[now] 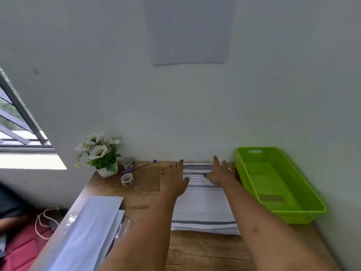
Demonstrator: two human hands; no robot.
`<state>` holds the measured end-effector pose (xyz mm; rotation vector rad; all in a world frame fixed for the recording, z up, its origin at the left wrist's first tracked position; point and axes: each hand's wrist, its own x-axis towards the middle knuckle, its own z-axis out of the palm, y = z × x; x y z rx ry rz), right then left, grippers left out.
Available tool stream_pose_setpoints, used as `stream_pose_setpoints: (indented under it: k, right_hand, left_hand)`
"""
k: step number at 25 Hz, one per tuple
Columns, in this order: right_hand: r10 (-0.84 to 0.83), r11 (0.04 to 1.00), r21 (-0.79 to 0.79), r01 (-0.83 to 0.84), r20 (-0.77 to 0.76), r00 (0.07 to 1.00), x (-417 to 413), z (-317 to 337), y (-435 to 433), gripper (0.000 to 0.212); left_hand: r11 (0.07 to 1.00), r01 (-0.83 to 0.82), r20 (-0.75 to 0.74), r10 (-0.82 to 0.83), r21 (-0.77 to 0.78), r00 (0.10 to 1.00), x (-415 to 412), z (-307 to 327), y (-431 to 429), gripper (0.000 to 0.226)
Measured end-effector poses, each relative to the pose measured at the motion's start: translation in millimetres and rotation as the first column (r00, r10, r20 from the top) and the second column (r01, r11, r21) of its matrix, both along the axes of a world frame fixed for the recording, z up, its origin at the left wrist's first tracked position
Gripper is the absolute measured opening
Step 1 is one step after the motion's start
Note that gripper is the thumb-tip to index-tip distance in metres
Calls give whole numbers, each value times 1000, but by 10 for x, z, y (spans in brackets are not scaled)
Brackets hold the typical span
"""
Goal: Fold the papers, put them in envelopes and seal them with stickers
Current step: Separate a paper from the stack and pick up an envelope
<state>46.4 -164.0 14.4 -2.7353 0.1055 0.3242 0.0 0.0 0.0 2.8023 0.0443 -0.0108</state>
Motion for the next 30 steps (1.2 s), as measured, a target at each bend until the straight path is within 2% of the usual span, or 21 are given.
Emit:
stream_pose_setpoints:
  k: [3,5,8,12,17,24,27,30]
  right_hand:
    - [-68,987,141,78,-76,995,96,-221,-87,85]
    - [-115,973,197,123,-55,992,135,-308,-138,76]
    - [-165,957,237,166,-21,986,202,-355,-227,67]
    - [-168,949,270,166,-17,986,188,-418,-272,59]
    - [-146,955,269,125,61,987,120,-467,-269,57]
    - [-136,955,277,103,102,985,72,-511,-265,58]
    - [-144,953,282,111,102,984,74,-524,-242,59]
    - [-156,949,292,118,110,982,58,-528,-212,60]
  left_hand:
    - [982,-124,-82,113,-145,990,127,-170,-81,72]
    - [941,-206,-61,197,-267,978,219,-281,-144,72]
    - [816,-327,9,377,-477,926,267,-328,-267,56]
    - [638,-405,-27,515,-655,857,250,-301,-341,40]
    - [551,-458,-46,603,-698,796,293,-281,-397,39]
    - [485,-480,-89,630,-731,772,316,-380,-406,39]
    - [485,-473,-94,619,-735,780,293,-430,-397,38]
    - [526,-461,-78,595,-715,800,264,-490,-374,40]
